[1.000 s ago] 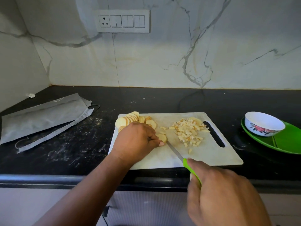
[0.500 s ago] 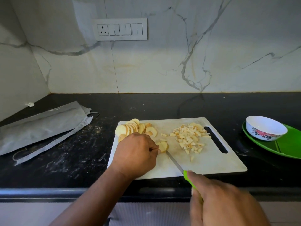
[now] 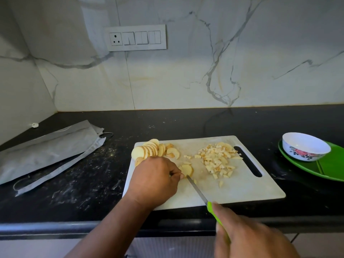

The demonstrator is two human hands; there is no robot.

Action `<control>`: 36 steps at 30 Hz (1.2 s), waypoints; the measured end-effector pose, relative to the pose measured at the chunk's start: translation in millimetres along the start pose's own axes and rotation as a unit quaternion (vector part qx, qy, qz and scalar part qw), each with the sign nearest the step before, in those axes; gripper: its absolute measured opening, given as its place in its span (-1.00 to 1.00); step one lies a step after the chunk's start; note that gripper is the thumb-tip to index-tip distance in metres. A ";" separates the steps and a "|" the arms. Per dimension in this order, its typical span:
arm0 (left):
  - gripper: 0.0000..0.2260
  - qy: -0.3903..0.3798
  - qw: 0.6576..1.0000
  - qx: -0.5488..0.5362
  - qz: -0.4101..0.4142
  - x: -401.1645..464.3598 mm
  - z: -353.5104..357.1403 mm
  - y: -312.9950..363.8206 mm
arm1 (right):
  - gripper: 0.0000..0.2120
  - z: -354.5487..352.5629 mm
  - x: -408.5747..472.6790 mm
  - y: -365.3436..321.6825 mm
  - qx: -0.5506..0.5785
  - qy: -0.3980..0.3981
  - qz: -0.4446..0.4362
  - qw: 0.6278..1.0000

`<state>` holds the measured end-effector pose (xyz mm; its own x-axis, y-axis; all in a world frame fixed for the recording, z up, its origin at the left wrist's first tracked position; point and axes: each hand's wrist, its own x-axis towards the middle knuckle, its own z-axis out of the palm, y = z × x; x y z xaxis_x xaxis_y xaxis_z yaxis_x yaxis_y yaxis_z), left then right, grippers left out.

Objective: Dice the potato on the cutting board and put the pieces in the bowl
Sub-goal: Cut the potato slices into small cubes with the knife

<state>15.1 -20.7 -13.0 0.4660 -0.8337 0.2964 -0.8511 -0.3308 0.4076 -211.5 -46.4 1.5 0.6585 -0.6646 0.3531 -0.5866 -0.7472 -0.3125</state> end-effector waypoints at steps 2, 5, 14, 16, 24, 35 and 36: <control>-0.85 0.011 1.000 0.012 0.006 -0.4 -0.5 0.9 | -0.64 -4.0 -7.3 1.8 -0.003 0.021 -0.006 1.000; -0.82 0.023 0.999 0.035 0.009 -2.7 -0.8 2.4 | -0.65 -10.5 4.5 -4.7 -0.022 0.037 0.004 0.999; -0.74 0.046 0.993 0.107 0.033 -5.8 0.0 3.8 | -0.57 2.7 21.3 -18.9 -0.043 0.017 -0.026 0.999; -0.74 0.053 0.991 0.116 0.040 -6.1 1.1 3.1 | -0.56 1.4 7.5 -14.1 -0.034 0.002 -0.006 0.999; -0.71 0.013 0.990 0.140 0.016 -7.5 0.0 8.1 | -0.61 -19.4 -2.4 -1.2 -0.074 0.018 0.016 0.997; -0.59 0.034 0.987 0.155 -0.019 -42.0 13.4 13.8 | -0.62 1.3 15.4 -2.5 -0.043 0.069 -0.051 0.995; -0.62 0.044 0.987 0.154 -0.022 -43.4 13.1 14.8 | -0.63 2.5 15.1 -4.3 -0.041 0.067 -0.050 0.996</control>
<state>-21.0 4.9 -31.1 0.5124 -0.7783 0.3628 -0.8561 -0.4962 0.1446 -197.9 -53.2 6.0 0.6496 -0.5763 0.4959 -0.5611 -0.8035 -0.1988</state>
